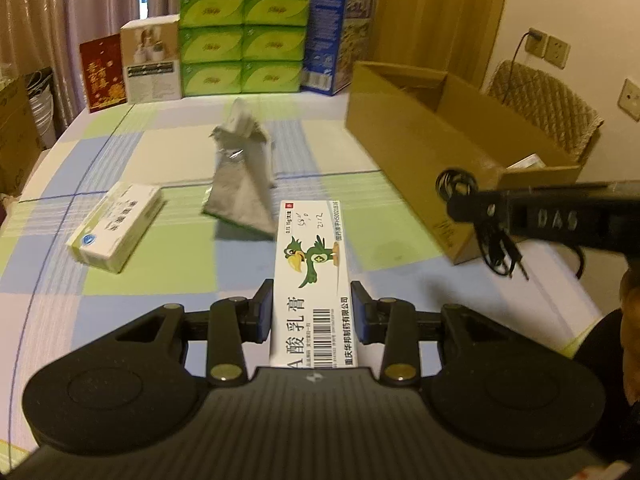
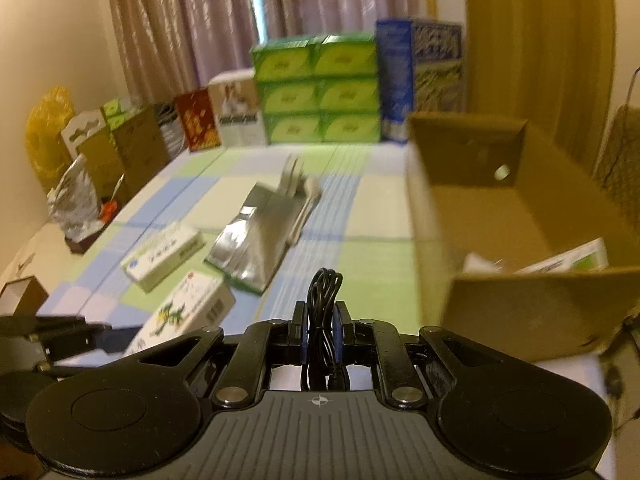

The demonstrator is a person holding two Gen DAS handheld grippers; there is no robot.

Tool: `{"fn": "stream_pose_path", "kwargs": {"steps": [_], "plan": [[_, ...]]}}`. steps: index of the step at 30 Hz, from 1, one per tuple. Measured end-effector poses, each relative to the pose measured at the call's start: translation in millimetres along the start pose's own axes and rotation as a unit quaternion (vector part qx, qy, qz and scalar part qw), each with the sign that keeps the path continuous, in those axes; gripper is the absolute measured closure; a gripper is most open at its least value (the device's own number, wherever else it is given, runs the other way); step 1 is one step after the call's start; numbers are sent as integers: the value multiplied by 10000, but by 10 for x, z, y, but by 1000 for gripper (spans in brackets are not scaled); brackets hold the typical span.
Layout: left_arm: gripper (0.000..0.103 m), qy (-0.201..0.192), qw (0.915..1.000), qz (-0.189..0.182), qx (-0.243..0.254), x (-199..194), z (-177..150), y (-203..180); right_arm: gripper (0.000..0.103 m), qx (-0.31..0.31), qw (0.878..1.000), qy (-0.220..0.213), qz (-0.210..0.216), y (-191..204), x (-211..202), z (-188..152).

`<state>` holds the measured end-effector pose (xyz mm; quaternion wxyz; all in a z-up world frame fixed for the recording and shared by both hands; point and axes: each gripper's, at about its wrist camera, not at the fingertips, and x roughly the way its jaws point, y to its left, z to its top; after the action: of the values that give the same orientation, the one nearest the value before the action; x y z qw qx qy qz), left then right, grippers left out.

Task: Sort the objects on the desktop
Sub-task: 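Lift and carry the ointment box and black cable over the cardboard box, then open the left gripper to drop the ointment box while the right gripper releases the cable inside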

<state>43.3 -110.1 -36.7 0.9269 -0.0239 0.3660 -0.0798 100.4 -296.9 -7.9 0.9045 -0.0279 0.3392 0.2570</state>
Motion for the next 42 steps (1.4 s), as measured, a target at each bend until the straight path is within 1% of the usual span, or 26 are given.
{"fn": "stream_pose_path", "kwargs": {"steps": [3,9,17,22,27,33,42], "plan": [[70,-75,9999,-117,82,-66,111,-208,94,26,9998,-137,-151,-176,-211,108],[70,-240,9986,-359,295,-99,421,-653,94,117,9979,-333,-537,-662,-551,306],[70,-346,9962,-668,448,20,871,-1169,94,268,9957,-403,-788,-1248,-719,510],[70,-331,9951,-775,512,178,1097,-1403,94,239,9949,-417,-891,-1461,-692,619],[70,-280,9948,-845,492,348,1243,-1544,94,278,9945,-416,-917,-1619,-630,697],[70,-154,9945,-858,581,577,1332,-1662,94,265,9952,-339,-879,-1711,-473,795],[70,-118,9952,-850,478,899,1534,-1698,94,380,9948,-258,-910,-1886,-274,893]]}}
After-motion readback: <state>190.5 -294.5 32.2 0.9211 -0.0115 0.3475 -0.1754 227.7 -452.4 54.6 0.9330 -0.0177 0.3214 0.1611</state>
